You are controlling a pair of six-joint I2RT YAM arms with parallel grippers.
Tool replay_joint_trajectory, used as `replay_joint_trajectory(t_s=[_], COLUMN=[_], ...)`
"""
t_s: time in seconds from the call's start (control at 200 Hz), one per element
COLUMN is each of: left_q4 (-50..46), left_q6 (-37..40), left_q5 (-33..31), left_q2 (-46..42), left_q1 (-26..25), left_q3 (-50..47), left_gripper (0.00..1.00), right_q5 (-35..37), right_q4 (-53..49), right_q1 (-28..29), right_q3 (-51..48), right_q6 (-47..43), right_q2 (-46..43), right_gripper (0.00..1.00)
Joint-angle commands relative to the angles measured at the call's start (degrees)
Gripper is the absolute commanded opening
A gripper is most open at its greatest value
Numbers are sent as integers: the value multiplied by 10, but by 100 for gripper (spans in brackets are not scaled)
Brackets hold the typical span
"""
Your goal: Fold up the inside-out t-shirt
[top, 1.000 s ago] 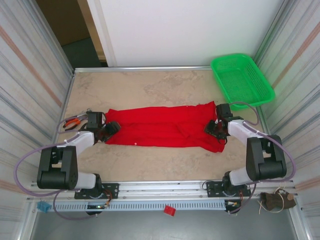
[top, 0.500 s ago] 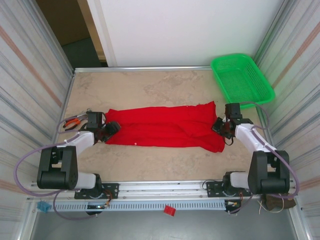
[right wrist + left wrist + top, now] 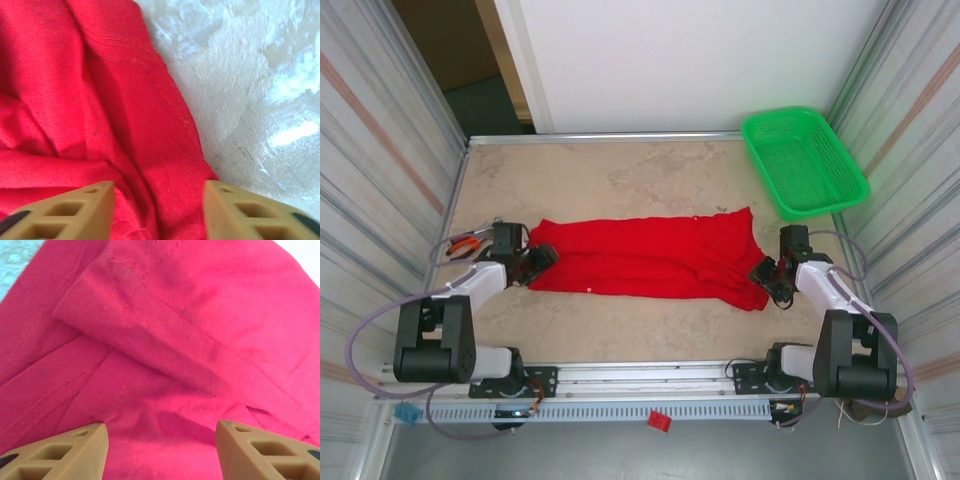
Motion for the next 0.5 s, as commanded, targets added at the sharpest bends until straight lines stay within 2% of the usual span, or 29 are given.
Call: replay_joint_trajectory(t_s=[0.0, 0.085, 0.2, 0.316, 0.496], left_q4=[-74, -93, -98, -84, -67], left_q6=[34, 46, 54, 68, 75], left_q5=[-3, 6, 15, 36, 46], left_q2=[-47, -60, -38, 15, 108], left_q1=[-2, -17, -50, -90, -132], left_q3=[51, 90, 141, 180, 213], left_gripper=[59, 59, 59, 60, 60], right_q5=[25, 27, -4, -31, -94], right_q4=[-19, -5, 41, 79, 135], right_q1=[-4, -16, -29, -33, -30], right_q3=[55, 85, 119, 143, 132], right_q6=[-4, -19, -48, -65, -72], right_q2=[-21, 8, 96, 171, 210], right_gripper=[62, 74, 82, 85, 86])
